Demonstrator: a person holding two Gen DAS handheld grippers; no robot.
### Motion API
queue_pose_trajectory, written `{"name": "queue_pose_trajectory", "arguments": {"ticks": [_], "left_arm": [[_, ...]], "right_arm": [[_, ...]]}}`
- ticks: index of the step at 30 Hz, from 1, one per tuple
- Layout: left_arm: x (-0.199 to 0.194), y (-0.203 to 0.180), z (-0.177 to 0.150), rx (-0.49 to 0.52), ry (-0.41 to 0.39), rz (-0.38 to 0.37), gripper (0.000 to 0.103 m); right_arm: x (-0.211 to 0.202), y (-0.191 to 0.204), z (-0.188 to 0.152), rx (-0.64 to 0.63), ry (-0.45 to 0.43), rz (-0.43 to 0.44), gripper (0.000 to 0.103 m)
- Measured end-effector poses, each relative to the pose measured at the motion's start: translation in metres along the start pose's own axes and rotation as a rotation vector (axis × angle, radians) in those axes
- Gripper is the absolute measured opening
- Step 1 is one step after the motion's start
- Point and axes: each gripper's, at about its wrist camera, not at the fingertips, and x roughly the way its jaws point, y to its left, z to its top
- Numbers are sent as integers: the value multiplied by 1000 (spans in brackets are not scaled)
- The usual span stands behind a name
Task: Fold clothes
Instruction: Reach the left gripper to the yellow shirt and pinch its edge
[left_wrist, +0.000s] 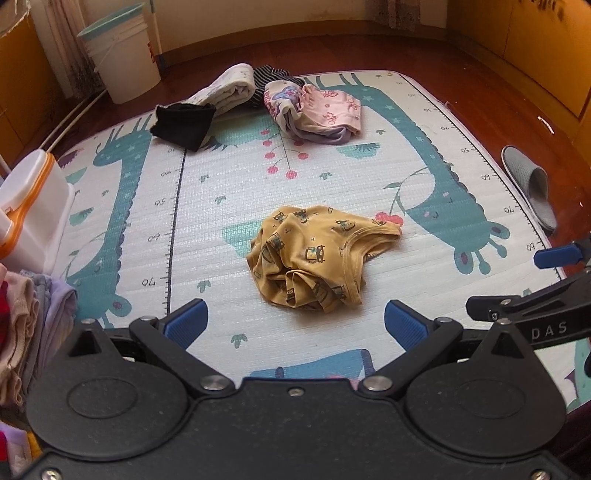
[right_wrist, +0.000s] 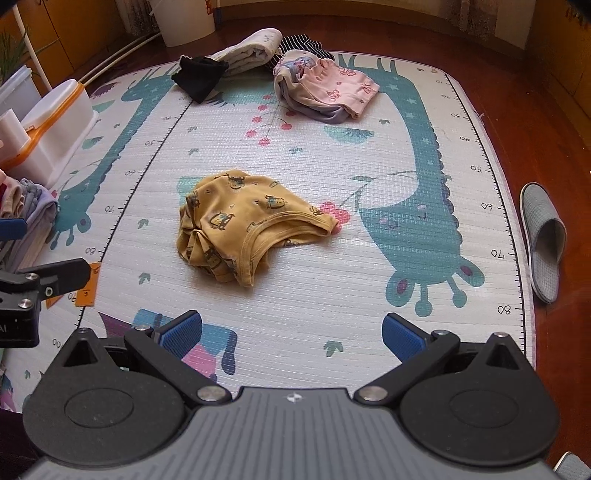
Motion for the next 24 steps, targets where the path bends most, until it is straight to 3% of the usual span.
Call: {"name": "queue_pose_trajectory", "arguments": {"ticks": [5, 8, 11, 19, 24], "left_arm": [[11, -8, -11, 124, -69, 29, 103], [22, -10, -12, 173, -18, -25, 103], [28, -22, -18, 260, -34, -40, 103], [63, -60, -54, 540, -81, -8, 99], [92, -69, -69, 685, -118, 36, 96]], "right_arm": [[23, -10, -4, -38, 17, -37, 103], [34, -22, -6, -26, 16, -4, 103], [45, -33, -5, 5, 3, 34, 103], [67, -18, 0, -155, -62, 55, 97], [94, -21, -3, -206, -69, 12, 96]]}}
